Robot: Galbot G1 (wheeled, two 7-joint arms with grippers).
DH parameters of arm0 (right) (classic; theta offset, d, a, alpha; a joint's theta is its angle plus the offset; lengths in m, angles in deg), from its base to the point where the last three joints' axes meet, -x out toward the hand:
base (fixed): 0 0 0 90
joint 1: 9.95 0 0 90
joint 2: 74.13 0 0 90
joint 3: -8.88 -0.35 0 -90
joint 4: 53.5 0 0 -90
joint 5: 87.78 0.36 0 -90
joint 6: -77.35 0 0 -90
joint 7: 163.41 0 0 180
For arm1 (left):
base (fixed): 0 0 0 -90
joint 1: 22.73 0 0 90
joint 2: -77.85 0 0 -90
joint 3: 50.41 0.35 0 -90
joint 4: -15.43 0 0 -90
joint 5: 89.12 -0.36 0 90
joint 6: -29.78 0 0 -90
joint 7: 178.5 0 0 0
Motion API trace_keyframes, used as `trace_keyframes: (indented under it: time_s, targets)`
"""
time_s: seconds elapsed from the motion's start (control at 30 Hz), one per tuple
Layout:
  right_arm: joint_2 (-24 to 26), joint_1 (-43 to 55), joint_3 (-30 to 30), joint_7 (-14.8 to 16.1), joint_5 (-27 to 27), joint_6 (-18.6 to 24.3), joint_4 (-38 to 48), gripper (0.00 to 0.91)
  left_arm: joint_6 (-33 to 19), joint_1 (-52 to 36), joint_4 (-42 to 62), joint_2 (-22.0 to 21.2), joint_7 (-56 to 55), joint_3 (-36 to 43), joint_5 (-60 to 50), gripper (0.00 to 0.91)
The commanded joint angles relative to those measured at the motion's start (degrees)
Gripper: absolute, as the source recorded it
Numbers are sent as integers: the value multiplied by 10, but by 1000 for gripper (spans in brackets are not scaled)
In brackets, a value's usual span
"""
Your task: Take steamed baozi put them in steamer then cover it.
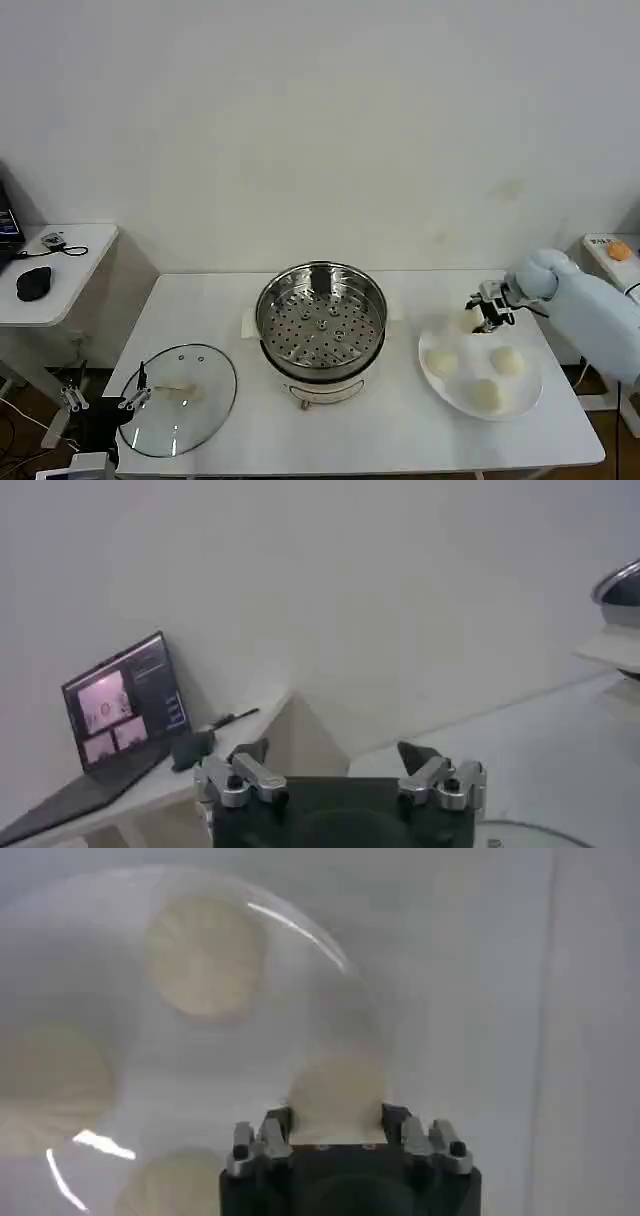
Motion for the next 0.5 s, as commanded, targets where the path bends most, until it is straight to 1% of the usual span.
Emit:
trace_keyframes:
  time_s: [0.03,0.23,0.33,0.43,0.47,0.5]
  targets:
    - [11,138,72,6,70,-1,-64,615,0,0,1,1,0,0,1,907]
    - [-47,232,138,1,121,-7,-70,615,2,-1,-2,5,1,-3,4,907]
    - [-86,274,176,-8,145,-7,-78,615,4,0,-4,9,1,-8,12,907]
    - [-115,281,181,-15,145,-5,-81,605,5,3,-4,12,3,-13,24,907]
    - [-132,282,181,-21,152,-5,-85,615,5,4,-3,13,4,-15,30,907]
    - [-136,282,182,-22,153,-5,-86,615,5,5,-2,14,5,-17,37,907]
